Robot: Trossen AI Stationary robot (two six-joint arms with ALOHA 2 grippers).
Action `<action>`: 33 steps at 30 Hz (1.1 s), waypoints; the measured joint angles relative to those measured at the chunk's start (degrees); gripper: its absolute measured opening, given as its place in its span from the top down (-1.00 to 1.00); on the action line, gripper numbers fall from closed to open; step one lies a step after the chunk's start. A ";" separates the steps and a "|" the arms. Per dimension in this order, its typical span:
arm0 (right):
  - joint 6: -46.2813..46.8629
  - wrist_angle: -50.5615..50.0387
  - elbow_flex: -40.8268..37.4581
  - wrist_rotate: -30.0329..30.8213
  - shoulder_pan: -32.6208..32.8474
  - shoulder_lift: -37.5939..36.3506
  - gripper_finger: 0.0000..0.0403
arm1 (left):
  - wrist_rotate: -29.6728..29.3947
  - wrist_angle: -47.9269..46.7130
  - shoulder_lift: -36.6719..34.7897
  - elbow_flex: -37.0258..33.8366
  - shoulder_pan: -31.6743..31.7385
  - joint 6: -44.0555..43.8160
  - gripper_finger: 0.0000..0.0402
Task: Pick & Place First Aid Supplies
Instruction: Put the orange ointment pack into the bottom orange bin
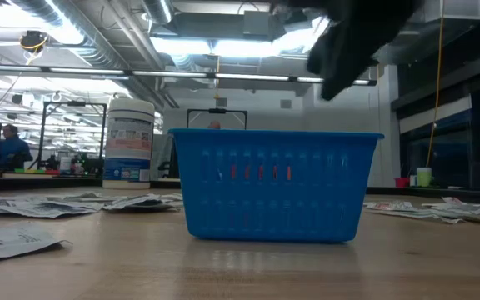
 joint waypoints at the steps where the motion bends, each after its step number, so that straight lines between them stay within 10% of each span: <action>1: 2.10 -0.26 0.00 0.21 1.25 0.00 0.31 | -0.02 0.00 -0.01 0.00 0.00 0.00 0.95; 33: 31.14 -28.54 0.00 -3.42 2.88 0.00 0.31 | 0.00 0.00 -0.01 0.00 -0.02 0.00 0.96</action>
